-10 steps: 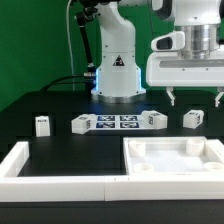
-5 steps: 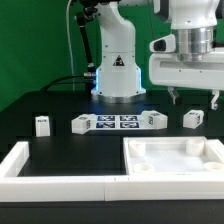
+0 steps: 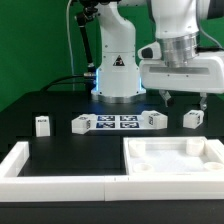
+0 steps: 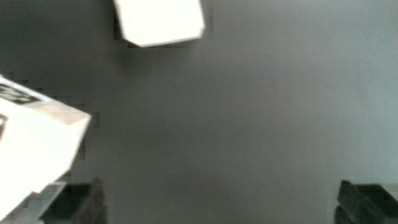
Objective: Assemble square table
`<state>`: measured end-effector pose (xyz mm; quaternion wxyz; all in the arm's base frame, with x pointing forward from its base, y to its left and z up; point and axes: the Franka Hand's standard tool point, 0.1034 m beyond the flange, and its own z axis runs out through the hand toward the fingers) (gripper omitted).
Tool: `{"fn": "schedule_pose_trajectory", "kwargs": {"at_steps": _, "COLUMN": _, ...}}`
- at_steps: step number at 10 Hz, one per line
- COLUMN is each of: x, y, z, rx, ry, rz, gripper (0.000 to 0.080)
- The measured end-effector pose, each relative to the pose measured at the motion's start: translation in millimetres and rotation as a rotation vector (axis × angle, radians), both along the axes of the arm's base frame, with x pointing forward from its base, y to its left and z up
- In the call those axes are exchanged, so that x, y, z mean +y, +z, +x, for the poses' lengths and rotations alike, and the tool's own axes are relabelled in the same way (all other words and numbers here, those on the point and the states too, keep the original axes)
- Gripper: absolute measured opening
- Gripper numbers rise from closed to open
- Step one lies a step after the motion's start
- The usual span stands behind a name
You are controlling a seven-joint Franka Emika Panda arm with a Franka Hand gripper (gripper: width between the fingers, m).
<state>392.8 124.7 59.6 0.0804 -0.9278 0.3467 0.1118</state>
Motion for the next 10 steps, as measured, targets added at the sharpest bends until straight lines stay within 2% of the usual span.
{"fn": "schedule_pose_trajectory", "kwargs": {"at_steps": 1, "x": -3.3, "y": -0.9, "z": 0.9, "rx": 0.027, "ry": 0.008, "rz": 0.020, "gripper": 0.0649}}
{"fn": "schedule_pose_trajectory", "kwargs": {"at_steps": 2, "x": -4.2, "y": -2.7, "z": -2.4, "rx": 0.083, "ry": 0.048, "rz": 0.059, "gripper": 0.0649}}
{"fn": "schedule_pose_trajectory", "kwargs": {"at_steps": 3, "x": -0.2, "y": -7.3, "z": -3.5, "rx": 0.123, "ry": 0.108, "rz": 0.083, "gripper": 0.0649}}
{"fn": "schedule_pose_trajectory", "kwargs": {"at_steps": 4, "x": 4.5, "y": -5.7, "z": -9.6, "rx": 0.190, "ry": 0.185, "rz": 0.102, "gripper": 0.0649}}
{"fn": "schedule_pose_trajectory", "kwargs": {"at_steps": 5, "x": 8.4, "y": 2.0, "z": -11.1, "rx": 0.243, "ry": 0.288, "rz": 0.105, "gripper": 0.0649}}
{"fn": "schedule_pose_trajectory", "kwargs": {"at_steps": 6, "x": 14.5, "y": 8.0, "z": -11.6, "rx": 0.296, "ry": 0.362, "rz": 0.137, "gripper": 0.0649}}
{"fn": "schedule_pose_trajectory", "kwargs": {"at_steps": 7, "x": 12.7, "y": 4.4, "z": -11.0, "rx": 0.342, "ry": 0.340, "rz": 0.171, "gripper": 0.0649}}
{"fn": "schedule_pose_trajectory", "kwargs": {"at_steps": 10, "x": 11.9, "y": 2.5, "z": -9.9, "rx": 0.356, "ry": 0.337, "rz": 0.176, "gripper": 0.0649}}
